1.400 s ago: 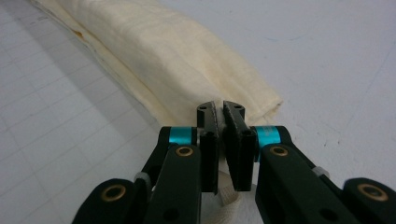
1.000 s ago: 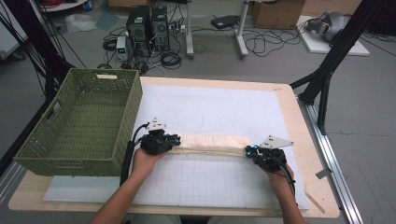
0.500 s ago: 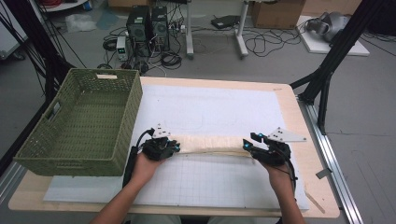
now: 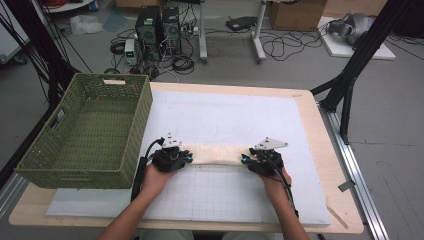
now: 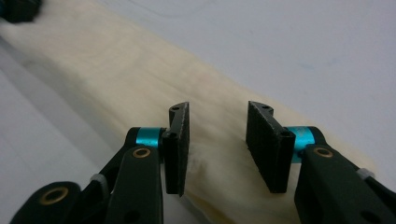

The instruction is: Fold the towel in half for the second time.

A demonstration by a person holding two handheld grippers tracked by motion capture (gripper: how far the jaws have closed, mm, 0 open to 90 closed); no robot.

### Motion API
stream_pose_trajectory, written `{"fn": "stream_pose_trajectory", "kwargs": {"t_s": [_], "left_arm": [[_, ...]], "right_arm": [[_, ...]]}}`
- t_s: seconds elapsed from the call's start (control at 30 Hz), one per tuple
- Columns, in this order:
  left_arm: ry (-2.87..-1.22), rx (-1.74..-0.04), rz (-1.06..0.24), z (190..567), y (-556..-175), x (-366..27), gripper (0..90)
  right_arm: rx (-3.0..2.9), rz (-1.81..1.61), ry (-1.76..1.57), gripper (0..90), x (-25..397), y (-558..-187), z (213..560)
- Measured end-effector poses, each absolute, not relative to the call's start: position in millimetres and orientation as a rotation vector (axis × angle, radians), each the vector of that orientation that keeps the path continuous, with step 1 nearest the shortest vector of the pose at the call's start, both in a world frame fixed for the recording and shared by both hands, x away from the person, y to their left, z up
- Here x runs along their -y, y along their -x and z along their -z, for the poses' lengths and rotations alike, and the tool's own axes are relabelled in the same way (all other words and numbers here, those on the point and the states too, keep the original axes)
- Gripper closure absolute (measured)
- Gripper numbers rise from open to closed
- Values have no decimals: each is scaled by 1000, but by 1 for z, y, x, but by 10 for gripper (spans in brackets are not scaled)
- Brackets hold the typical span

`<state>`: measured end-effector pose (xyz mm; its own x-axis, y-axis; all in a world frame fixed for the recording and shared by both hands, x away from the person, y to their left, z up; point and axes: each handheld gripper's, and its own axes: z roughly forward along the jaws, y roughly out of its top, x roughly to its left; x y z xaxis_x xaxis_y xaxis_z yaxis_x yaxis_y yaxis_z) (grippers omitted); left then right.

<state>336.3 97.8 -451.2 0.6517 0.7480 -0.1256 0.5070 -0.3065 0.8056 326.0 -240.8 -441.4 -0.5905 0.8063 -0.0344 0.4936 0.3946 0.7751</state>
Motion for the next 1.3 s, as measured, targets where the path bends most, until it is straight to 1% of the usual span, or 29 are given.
{"fn": "stream_pose_trajectory", "kwargs": {"t_s": [0.07, 0.33, 0.67, 0.7, 0.77, 0.83, 0.9, 1.0, 1.07, 1.13, 1.3], "left_arm": [[-1982, -981, -343, 451, -336, -98, 763], [-1982, -987, -351, 451, -335, -98, 778], [-1989, -984, -370, 451, -334, -98, 779], [-1983, -986, -364, 451, -334, -98, 771], [-1928, -995, -381, 445, -334, -103, 724], [-1856, -988, -421, 435, -336, -110, 727], [-1830, -998, -415, 430, -340, -113, 735], [-1912, -1012, -374, 436, -347, -108, 737], [-1971, -1025, -348, 442, -349, -105, 736], [-1982, -1022, -376, 444, -348, -104, 737], [-1999, -1009, -402, 444, -347, -103, 738]], "right_arm": [[-2248, -1051, -1151, 588, 253, -325, 447], [-2197, -1043, -1167, 581, 285, -314, 450], [-2182, -983, -1123, 581, 281, -310, 451], [-2181, -984, -1127, 581, 281, -310, 451], [-2179, -985, -1133, 581, 281, -310, 451], [-2178, -985, -1138, 580, 281, -310, 451], [-2178, -986, -1146, 580, 281, -310, 451], [-2177, -987, -1147, 577, 281, -310, 451], [-2179, -998, -1162, 546, 282, -311, 450], [-2192, -1026, -1182, 496, 283, -312, 446], [-2135, -1199, -1124, 503, 273, -317, 417]]}}
